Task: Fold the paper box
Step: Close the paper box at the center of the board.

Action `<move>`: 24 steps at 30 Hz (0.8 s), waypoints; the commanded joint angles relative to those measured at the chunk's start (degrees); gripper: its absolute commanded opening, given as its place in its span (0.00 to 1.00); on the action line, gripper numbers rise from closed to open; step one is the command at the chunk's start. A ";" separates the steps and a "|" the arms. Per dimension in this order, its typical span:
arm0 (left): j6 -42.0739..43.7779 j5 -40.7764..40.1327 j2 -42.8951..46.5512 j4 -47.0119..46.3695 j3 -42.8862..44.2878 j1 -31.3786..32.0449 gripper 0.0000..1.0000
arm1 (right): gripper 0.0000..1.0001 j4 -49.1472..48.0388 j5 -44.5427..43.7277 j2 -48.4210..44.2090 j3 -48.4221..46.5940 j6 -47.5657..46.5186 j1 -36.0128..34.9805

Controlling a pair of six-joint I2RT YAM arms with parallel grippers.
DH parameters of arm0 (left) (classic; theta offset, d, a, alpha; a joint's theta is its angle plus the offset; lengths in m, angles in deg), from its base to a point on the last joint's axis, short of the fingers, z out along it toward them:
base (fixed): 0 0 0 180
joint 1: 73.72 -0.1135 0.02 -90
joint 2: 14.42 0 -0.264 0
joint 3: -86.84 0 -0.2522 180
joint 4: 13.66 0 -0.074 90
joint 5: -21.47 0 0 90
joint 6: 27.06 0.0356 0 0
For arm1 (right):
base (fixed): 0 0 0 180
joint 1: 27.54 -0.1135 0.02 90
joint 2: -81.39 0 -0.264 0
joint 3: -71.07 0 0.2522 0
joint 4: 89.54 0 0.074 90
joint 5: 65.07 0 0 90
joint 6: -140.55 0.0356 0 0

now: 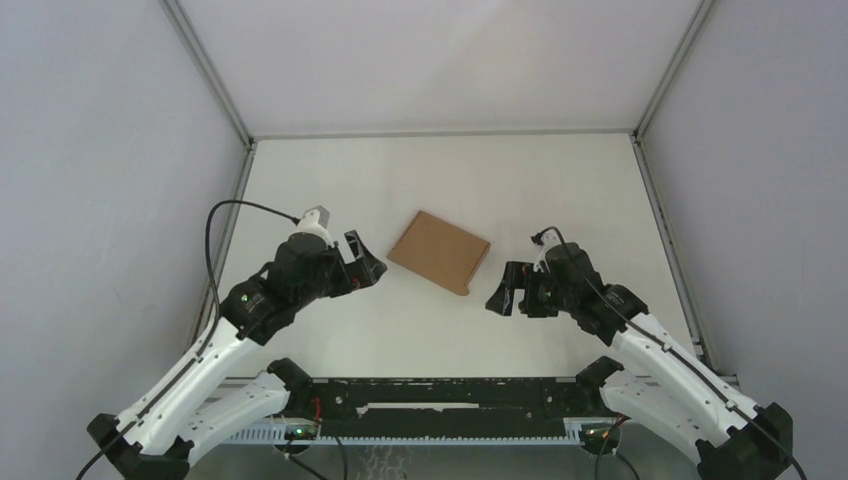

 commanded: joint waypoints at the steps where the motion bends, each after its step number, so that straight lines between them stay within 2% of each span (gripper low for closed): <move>1: -1.97 -2.48 -1.99 -2.33 -0.04 0.57 1.00 | 1.00 -5.13 2.26 -2.26 -0.88 0.75 0.68; 6: 2.71 -4.02 -11.63 -3.17 4.62 0.39 1.00 | 1.00 -9.01 6.02 1.47 -0.88 -0.13 3.71; 9: 5.89 -2.75 -17.94 -4.28 7.95 -2.42 1.00 | 1.00 -12.94 8.91 5.67 -0.90 -0.27 6.30; 12: 9.49 1.83 -22.48 -6.73 10.78 -8.41 1.00 | 1.00 -17.33 11.81 9.87 -0.96 0.04 8.70; 18: 16.65 9.45 -32.18 -9.76 17.58 -20.94 1.00 | 1.00 -22.85 8.34 16.80 -2.07 0.38 9.61; 24: 17.75 19.37 -43.82 -18.98 21.34 -23.65 1.00 | 1.00 -29.31 7.64 29.08 -5.95 0.15 9.78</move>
